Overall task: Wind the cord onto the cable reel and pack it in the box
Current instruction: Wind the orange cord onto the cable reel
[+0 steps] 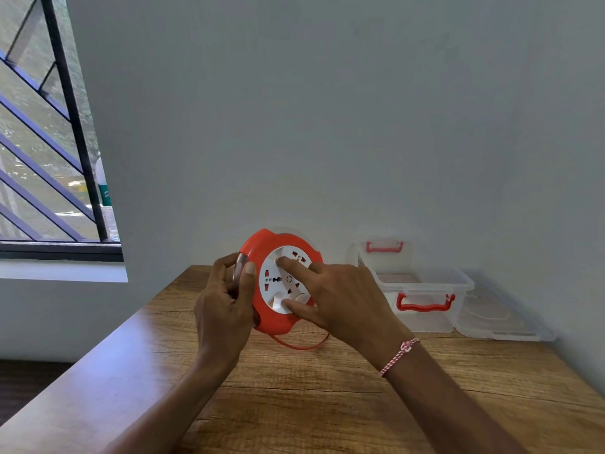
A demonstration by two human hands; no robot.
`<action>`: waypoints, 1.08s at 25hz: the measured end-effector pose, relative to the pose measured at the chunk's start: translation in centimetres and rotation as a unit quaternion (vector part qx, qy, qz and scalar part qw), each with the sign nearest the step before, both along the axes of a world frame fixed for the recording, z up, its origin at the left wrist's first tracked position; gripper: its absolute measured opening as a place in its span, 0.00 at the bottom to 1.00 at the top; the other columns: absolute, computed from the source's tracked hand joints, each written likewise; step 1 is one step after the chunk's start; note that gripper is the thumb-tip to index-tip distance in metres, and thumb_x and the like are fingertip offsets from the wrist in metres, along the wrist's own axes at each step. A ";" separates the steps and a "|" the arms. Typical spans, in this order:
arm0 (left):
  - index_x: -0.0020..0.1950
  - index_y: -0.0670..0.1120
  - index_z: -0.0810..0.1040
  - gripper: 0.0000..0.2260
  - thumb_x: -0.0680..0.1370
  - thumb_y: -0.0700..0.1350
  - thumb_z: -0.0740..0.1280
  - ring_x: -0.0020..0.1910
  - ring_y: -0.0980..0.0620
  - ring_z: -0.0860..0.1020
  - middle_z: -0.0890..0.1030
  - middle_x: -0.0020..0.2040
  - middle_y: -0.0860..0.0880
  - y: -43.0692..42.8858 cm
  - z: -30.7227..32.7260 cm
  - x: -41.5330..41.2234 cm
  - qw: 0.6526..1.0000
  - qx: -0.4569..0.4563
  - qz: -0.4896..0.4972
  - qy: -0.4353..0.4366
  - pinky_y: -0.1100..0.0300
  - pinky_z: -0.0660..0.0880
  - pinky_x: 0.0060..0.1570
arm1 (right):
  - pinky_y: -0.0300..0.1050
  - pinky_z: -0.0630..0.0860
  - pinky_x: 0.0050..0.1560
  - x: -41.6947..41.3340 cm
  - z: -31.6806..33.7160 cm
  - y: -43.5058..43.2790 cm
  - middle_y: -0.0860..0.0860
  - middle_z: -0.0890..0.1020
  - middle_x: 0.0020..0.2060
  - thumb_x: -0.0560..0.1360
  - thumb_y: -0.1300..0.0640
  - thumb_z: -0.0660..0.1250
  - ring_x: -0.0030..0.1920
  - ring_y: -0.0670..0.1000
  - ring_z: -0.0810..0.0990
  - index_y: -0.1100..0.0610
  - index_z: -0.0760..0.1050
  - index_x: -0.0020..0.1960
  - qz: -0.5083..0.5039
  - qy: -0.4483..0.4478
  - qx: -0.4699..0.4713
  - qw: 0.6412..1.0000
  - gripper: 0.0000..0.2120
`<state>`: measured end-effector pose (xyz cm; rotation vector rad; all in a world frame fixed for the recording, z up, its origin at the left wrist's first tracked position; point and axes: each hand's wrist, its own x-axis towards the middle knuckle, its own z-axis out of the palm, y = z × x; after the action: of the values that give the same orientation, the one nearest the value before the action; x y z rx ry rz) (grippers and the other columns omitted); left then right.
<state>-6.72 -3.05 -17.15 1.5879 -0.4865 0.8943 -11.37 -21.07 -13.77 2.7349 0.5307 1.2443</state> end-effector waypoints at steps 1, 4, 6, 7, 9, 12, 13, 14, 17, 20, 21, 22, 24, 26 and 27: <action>0.60 0.61 0.72 0.18 0.80 0.70 0.57 0.41 0.67 0.84 0.83 0.44 0.71 0.0 0.1 -0.1 1.000 0.004 0.000 -0.004 0.70 0.79 0.30 | 0.51 0.85 0.46 0.0 -0.1 0.2 0.52 0.87 0.58 0.77 0.32 0.64 0.46 0.55 0.89 0.46 0.67 0.78 0.008 -0.009 0.017 1.000 0.34; 0.59 0.66 0.70 0.14 0.80 0.71 0.56 0.42 0.70 0.83 0.80 0.47 0.76 -0.1 0.2 -0.6 0.999 0.025 0.010 -0.021 0.72 0.78 0.30 | 0.45 0.84 0.43 -0.1 -0.3 0.7 0.52 0.89 0.51 0.74 0.33 0.70 0.41 0.54 0.89 0.48 0.74 0.72 0.021 -0.033 0.069 0.997 0.31; 0.58 0.68 0.70 0.12 0.80 0.71 0.56 0.42 0.71 0.82 0.79 0.48 0.77 -0.2 0.1 -0.6 0.999 0.033 0.019 -0.027 0.71 0.78 0.30 | 0.38 0.81 0.40 -0.2 -0.6 1.2 0.53 0.88 0.52 0.73 0.33 0.71 0.40 0.53 0.88 0.49 0.74 0.70 0.030 -0.011 0.139 0.990 0.32; 0.57 0.68 0.70 0.12 0.81 0.71 0.56 0.42 0.72 0.82 0.79 0.48 0.78 -0.2 0.1 -0.7 0.999 0.036 0.021 -0.032 0.71 0.78 0.30 | 0.33 0.78 0.39 -0.2 -0.7 1.6 0.52 0.88 0.53 0.73 0.32 0.70 0.42 0.53 0.88 0.49 0.73 0.69 0.032 0.006 0.188 0.982 0.32; 0.59 0.67 0.70 0.11 0.82 0.69 0.57 0.43 0.74 0.81 0.79 0.50 0.78 -0.2 0.0 -0.7 0.998 0.039 0.015 -0.042 0.75 0.76 0.30 | 0.27 0.73 0.36 -0.4 -0.7 2.3 0.49 0.85 0.56 0.72 0.30 0.70 0.45 0.51 0.87 0.48 0.72 0.67 0.020 0.039 0.292 0.955 0.32; 0.58 0.66 0.71 0.11 0.82 0.69 0.57 0.43 0.71 0.83 0.80 0.50 0.76 -0.3 -0.1 -0.8 0.998 0.033 0.013 -0.045 0.73 0.77 0.30 | 0.31 0.77 0.27 -0.5 -0.5 3.2 0.46 0.84 0.51 0.72 0.34 0.72 0.39 0.50 0.87 0.49 0.71 0.61 0.025 0.112 0.474 0.873 0.27; 0.58 0.65 0.71 0.12 0.82 0.69 0.57 0.43 0.70 0.83 0.80 0.49 0.75 -0.4 -0.1 -0.8 0.998 0.031 0.017 -0.042 0.70 0.79 0.30 | 0.34 0.77 0.24 -0.5 -0.4 3.4 0.48 0.87 0.45 0.73 0.36 0.73 0.34 0.51 0.87 0.51 0.70 0.59 0.048 0.152 0.558 0.814 0.25; 0.57 0.65 0.70 0.12 0.81 0.70 0.57 0.43 0.68 0.83 0.80 0.49 0.75 -0.5 -0.1 -0.8 0.999 0.030 0.021 -0.040 0.67 0.80 0.30 | 0.37 0.76 0.22 -0.5 -0.2 3.5 0.51 0.88 0.39 0.74 0.37 0.73 0.31 0.52 0.87 0.53 0.70 0.58 0.084 0.192 0.638 0.741 0.24; 0.56 0.66 0.69 0.13 0.80 0.71 0.55 0.41 0.67 0.83 0.80 0.48 0.75 -0.5 0.1 -0.8 0.999 0.015 0.029 -0.024 0.64 0.81 0.29 | 0.40 0.77 0.23 -0.8 0.5 3.2 0.53 0.88 0.33 0.77 0.40 0.72 0.29 0.53 0.86 0.53 0.72 0.57 0.135 0.243 0.687 0.671 0.20; 0.58 0.67 0.70 0.13 0.80 0.71 0.55 0.41 0.66 0.84 0.81 0.46 0.73 0.1 0.5 -0.3 0.999 -0.025 0.023 -0.005 0.65 0.81 0.30 | 0.41 0.83 0.33 -0.5 0.7 1.3 0.46 0.88 0.39 0.76 0.36 0.70 0.33 0.46 0.86 0.50 0.77 0.57 0.017 0.064 0.395 0.916 0.20; 0.58 0.67 0.70 0.13 0.80 0.71 0.56 0.41 0.65 0.84 0.82 0.45 0.73 0.3 0.6 -0.2 0.999 -0.037 0.025 0.000 0.66 0.81 0.30 | 0.43 0.84 0.36 -0.3 0.7 0.5 0.46 0.87 0.45 0.76 0.35 0.69 0.36 0.47 0.86 0.48 0.76 0.59 -0.008 -0.013 0.267 0.964 0.21; 0.58 0.68 0.70 0.12 0.80 0.71 0.56 0.41 0.65 0.84 0.82 0.45 0.73 0.5 0.8 0.0 0.999 -0.045 0.027 0.004 0.66 0.81 0.30 | 0.45 0.85 0.37 -0.2 0.7 0.0 0.47 0.85 0.51 0.76 0.34 0.68 0.38 0.48 0.86 0.47 0.74 0.63 -0.006 -0.047 0.172 0.984 0.23; 0.56 0.72 0.70 0.08 0.80 0.69 0.56 0.40 0.66 0.84 0.81 0.43 0.74 0.7 0.8 0.1 0.999 -0.045 0.027 0.010 0.66 0.80 0.30 | 0.48 0.85 0.36 0.0 0.7 -0.5 0.51 0.82 0.59 0.76 0.35 0.69 0.40 0.51 0.86 0.45 0.70 0.70 0.014 -0.035 0.074 0.997 0.27; 0.54 0.75 0.70 0.05 0.80 0.69 0.56 0.39 0.64 0.84 0.81 0.42 0.73 0.8 0.8 0.1 0.999 -0.031 0.027 0.010 0.65 0.81 0.31 | 0.50 0.85 0.35 0.3 0.3 -0.4 0.54 0.82 0.61 0.75 0.36 0.72 0.42 0.55 0.88 0.45 0.70 0.73 0.002 -0.039 0.014 0.999 0.30; 0.54 0.74 0.70 0.05 0.81 0.68 0.56 0.39 0.63 0.84 0.81 0.42 0.72 0.7 0.7 0.1 0.999 -0.023 0.027 0.009 0.63 0.81 0.31 | 0.52 0.85 0.35 0.4 0.2 -0.4 0.55 0.82 0.62 0.74 0.37 0.73 0.43 0.56 0.88 0.46 0.71 0.74 -0.002 -0.045 -0.005 0.999 0.31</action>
<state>-6.58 -2.30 -16.45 1.5730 -0.4096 0.9238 -10.99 -21.51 -13.62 2.6557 0.5192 1.3523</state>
